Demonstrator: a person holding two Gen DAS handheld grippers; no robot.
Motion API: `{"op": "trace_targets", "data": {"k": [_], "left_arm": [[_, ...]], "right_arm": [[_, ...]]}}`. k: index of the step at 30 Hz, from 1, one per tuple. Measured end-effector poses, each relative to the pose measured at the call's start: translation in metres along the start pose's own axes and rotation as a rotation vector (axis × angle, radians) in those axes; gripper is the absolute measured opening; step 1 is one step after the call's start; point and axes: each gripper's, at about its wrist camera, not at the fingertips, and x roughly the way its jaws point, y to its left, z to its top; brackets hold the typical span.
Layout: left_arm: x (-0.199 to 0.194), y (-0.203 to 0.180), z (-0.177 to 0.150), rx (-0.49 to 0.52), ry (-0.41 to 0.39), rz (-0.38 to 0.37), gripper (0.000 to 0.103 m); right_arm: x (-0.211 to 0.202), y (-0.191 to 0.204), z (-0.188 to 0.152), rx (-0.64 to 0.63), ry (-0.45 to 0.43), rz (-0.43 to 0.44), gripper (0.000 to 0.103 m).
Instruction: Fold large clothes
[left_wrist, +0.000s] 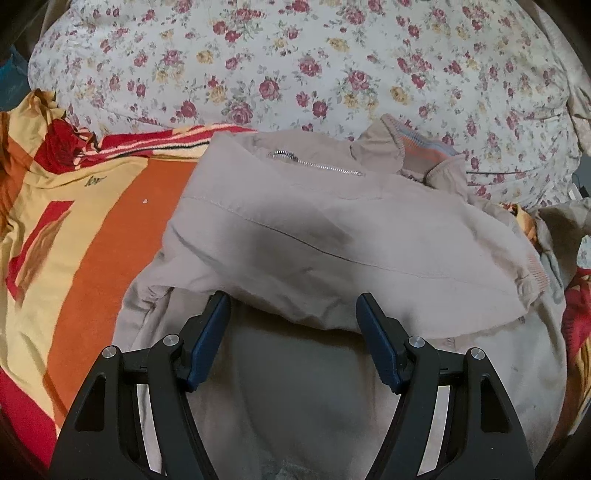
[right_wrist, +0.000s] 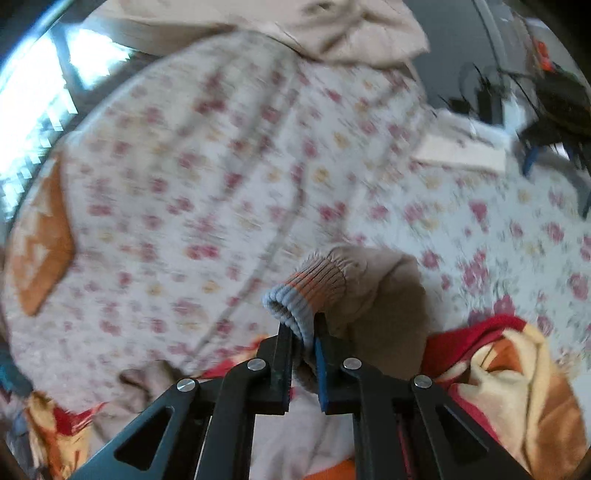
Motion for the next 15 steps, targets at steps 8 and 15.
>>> {"op": "trace_targets", "data": {"k": [8,15], "left_arm": [[-0.025,0.003,0.001,-0.037,-0.055,-0.062,0.071],[-0.051,0.007,0.006,-0.062,-0.100,-0.178,0.071]], "right_arm": [[-0.098,0.073,0.009,-0.231,-0.003,0.298,0.009],[-0.149,0.163,0.010,-0.413,0.095,0.670,0.009]]}}
